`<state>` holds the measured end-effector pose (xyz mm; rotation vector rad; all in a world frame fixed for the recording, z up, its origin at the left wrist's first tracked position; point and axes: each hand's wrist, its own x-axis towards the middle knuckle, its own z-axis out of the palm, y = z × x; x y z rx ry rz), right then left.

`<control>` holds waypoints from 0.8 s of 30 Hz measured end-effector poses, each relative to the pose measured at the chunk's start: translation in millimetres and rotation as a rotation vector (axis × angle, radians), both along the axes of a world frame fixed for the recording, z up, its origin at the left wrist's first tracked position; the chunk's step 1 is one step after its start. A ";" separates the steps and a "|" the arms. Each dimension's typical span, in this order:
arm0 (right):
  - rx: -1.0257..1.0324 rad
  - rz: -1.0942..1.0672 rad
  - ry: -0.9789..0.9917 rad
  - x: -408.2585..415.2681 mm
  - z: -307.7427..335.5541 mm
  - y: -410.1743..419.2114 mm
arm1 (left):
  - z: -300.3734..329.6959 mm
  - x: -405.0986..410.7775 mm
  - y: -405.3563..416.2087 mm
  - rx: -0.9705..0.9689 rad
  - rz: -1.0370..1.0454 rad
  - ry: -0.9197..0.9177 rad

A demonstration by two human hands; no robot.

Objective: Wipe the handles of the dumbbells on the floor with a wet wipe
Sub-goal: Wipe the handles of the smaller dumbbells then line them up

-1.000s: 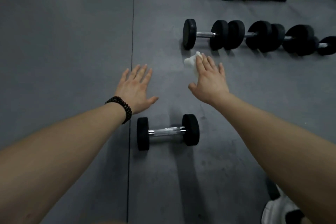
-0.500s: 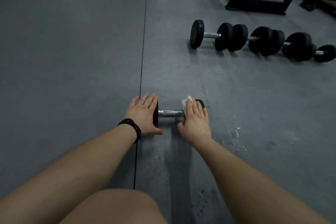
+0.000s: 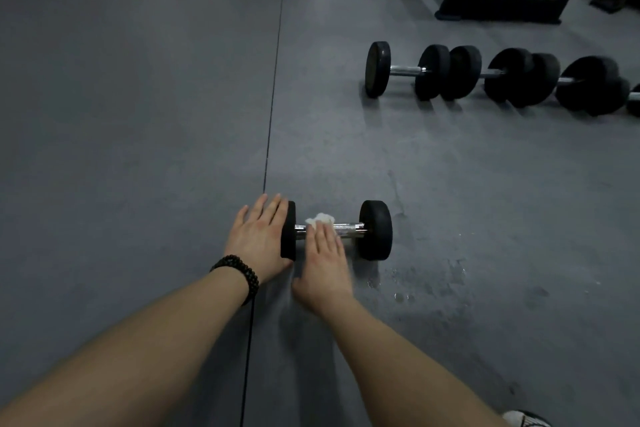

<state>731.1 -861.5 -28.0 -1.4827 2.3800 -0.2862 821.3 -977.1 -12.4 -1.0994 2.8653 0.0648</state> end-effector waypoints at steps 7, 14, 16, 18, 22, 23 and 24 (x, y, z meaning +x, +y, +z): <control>0.016 -0.011 0.112 -11.4 -15.8 -0.7 | 0.4 2.2 -3.3 0.005 -0.019 0.015; -0.294 -0.318 0.176 -14.3 -11.7 -1.4 | -4.8 3.3 -3.1 0.049 -0.003 0.062; -0.222 -0.279 0.147 -14.1 -17.3 2.5 | -6.1 2.9 -3.6 0.062 0.000 0.074; -0.117 -0.188 0.105 -14.2 -26.6 5.2 | -7.3 3.1 -3.5 0.068 0.007 0.078; -0.114 -0.098 0.161 -20.2 -38.9 2.4 | -10.3 0.6 -4.6 0.093 0.023 0.096; -0.125 -0.089 0.166 -20.5 -40.7 1.0 | -11.1 0.1 -4.5 0.098 0.026 0.106; -0.140 -0.082 0.168 -20.6 -42.0 -0.7 | -12.3 -0.5 -4.4 0.096 0.027 0.119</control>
